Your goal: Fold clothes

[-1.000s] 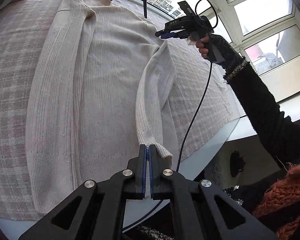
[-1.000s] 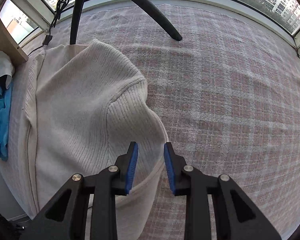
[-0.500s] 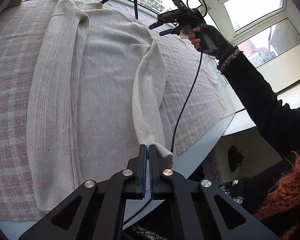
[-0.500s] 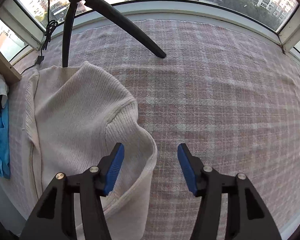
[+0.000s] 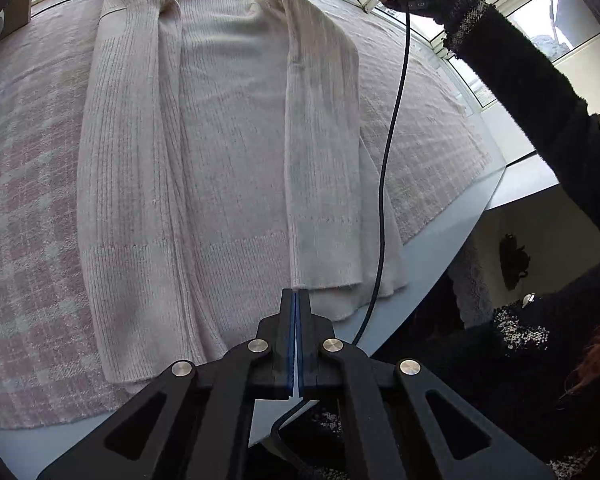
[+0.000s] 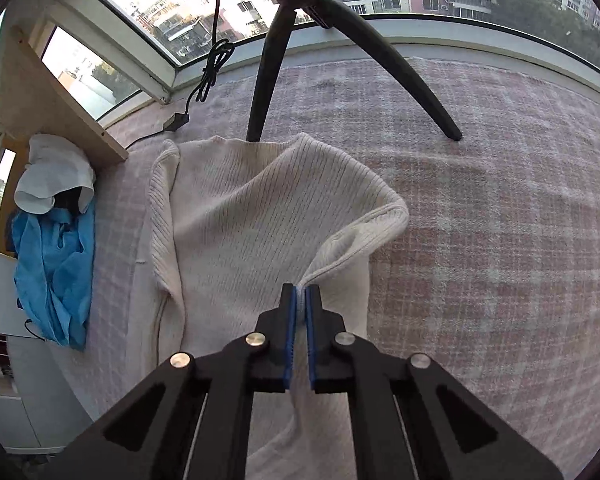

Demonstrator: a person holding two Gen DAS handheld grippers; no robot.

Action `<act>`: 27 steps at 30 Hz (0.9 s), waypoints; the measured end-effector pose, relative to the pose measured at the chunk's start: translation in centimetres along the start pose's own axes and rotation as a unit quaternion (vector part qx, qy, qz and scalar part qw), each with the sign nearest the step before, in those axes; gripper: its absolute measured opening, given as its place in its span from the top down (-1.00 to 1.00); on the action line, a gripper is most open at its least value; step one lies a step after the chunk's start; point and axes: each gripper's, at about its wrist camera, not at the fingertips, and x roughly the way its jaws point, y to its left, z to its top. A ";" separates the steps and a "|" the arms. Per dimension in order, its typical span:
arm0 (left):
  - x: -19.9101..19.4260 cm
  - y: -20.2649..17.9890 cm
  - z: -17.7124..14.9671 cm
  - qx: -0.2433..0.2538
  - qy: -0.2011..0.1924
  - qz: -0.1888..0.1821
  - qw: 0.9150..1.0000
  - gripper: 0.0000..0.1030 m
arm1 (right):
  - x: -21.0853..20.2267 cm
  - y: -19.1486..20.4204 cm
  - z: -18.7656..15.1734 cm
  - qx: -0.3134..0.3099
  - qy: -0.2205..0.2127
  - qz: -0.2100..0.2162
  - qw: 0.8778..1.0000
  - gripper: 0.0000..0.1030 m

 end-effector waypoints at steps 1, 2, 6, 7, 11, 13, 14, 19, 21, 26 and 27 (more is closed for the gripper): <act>0.0 -0.1 0.4 0.005 0.003 0.008 1.000 1.00 | -0.1 0.4 0.0 -0.007 -0.002 -0.017 1.000 0.68; -0.3 -0.2 1.0 0.007 -0.001 0.010 1.000 1.00 | -0.4 0.5 -0.2 -0.008 -0.011 -0.026 1.000 0.66; 0.2 -0.8 3.7 0.014 -0.013 0.000 1.000 0.73 | -3.3 -2.2 -2.1 0.022 -0.041 -0.014 0.999 0.50; 0.8 -1.2 4.2 0.021 -0.010 0.002 1.000 0.66 | -3.7 -3.2 -2.8 0.031 -0.042 -0.013 0.999 0.48; 4.4 -1.7 5.1 0.040 0.022 0.029 0.999 0.57 | -3.1 -6.7 -5.6 0.069 -0.028 -0.013 0.997 0.44; 5.5 -1.7 5.2 0.041 0.029 0.033 0.998 0.60 | -2.3 -8.1 -6.6 0.090 -0.019 -0.007 0.996 0.44; 5.5 -1.7 5.2 0.040 0.023 0.030 0.998 0.69 | -2.1 -8.5 -6.7 0.099 -0.022 0.002 0.995 0.44; 4.0 -2.1 5.1 0.033 0.010 -0.003 0.999 0.95 | -1.8 -7.6 -4.3 0.104 -0.044 0.035 0.993 0.27; 2.5 -2.7 5.1 0.032 -0.007 -0.018 0.999 0.95 | -1.1 -6.4 -2.5 0.092 -0.042 0.010 0.995 -0.03; -2.0 -3.0 4.0 0.021 -0.053 -0.033 0.998 0.95 | 1.7 -4.9 0.6 0.079 -0.003 -0.018 0.997 0.91; -2.7 -2.7 3.4 0.016 -0.061 -0.026 0.998 0.95 | 1.4 -4.0 1.1 0.069 -0.010 -0.004 0.998 0.91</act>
